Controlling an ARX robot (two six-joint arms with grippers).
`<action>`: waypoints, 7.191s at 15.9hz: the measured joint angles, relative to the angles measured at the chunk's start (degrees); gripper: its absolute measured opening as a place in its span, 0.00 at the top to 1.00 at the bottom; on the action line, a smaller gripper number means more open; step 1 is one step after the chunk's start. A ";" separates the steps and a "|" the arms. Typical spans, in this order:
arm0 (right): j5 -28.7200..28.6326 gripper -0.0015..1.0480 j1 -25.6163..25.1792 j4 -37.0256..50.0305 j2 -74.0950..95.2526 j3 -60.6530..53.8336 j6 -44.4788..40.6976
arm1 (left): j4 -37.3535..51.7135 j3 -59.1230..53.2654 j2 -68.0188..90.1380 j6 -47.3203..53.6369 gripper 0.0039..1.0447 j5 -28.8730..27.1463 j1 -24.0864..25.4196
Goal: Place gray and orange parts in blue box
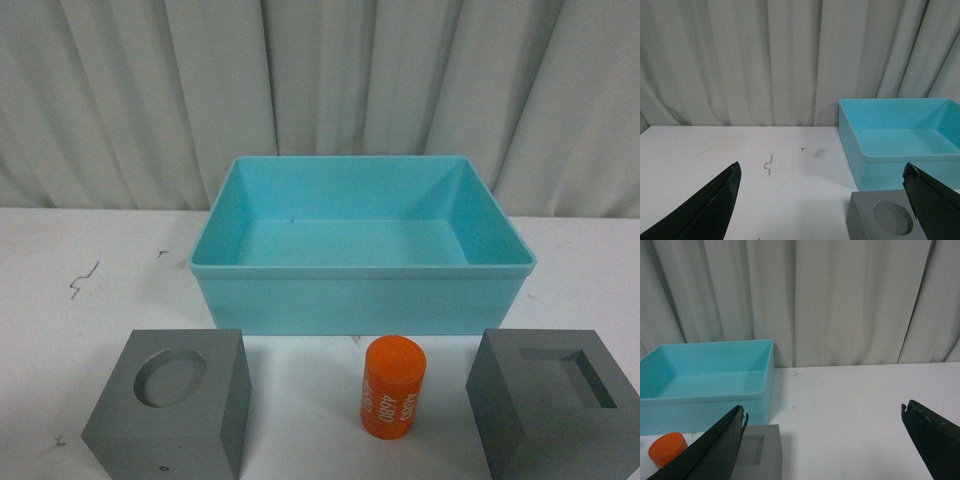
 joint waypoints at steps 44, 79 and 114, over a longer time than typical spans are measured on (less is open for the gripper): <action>0.00 0.06 0.00 0.00 0.00 0.00 0.00 | 0.00 0.00 0.00 0.00 0.06 0.00 0.00; 0.00 0.06 0.00 0.00 0.00 0.00 0.00 | 0.00 0.00 0.00 0.02 0.06 0.00 0.00; -10.29 0.81 5.33 11.30 98.42 36.46 13.77 | 0.02 0.00 0.00 0.00 0.06 0.00 0.00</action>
